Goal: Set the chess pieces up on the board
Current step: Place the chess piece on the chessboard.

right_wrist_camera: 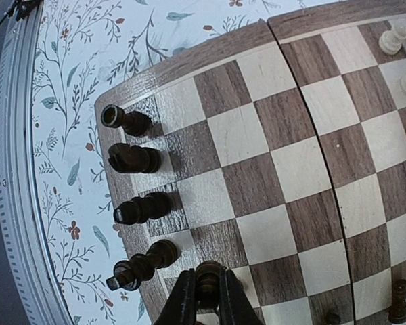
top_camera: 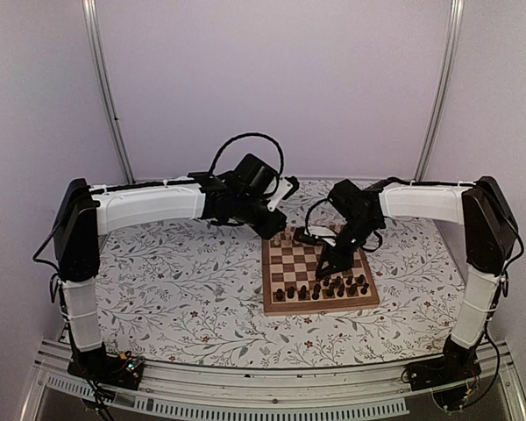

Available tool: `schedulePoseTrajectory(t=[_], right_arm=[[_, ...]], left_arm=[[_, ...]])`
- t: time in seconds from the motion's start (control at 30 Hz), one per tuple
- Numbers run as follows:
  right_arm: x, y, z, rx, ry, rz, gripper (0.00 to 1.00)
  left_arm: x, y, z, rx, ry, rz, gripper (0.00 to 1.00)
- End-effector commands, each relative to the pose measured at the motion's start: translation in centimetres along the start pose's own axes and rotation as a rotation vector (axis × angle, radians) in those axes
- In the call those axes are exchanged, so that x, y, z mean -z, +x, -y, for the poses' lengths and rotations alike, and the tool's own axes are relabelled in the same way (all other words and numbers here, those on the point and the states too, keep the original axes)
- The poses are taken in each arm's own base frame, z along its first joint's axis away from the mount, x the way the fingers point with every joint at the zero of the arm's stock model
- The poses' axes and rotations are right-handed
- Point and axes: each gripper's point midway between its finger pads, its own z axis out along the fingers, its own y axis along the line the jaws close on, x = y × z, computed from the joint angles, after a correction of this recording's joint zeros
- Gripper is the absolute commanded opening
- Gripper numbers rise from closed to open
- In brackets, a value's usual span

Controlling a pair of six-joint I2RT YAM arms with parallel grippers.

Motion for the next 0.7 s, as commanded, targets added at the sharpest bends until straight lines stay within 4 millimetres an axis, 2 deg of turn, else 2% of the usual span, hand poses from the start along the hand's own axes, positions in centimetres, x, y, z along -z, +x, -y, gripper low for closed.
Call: schedulePoseTrajectory(t=[0.0, 0.27, 0.67], right_arm=[[-1.1, 0.1, -0.1, 0.005, -0.023, -0.043, 0.12], [-2.6, 0.3, 0.1, -0.009, -0.043, -0.072, 0.13], [-3.1, 0.4, 0.3, -0.009, -0.038, -0.084, 0.16]], left_arm=[[1.8, -1.6, -1.0, 0.02, -0.029, 0.053, 0.44], [1.6, -1.4, -1.1, 0.018, -0.036, 0.042, 0.44], [1.2, -1.0, -0.8, 0.016, -0.023, 0.029, 0.44]])
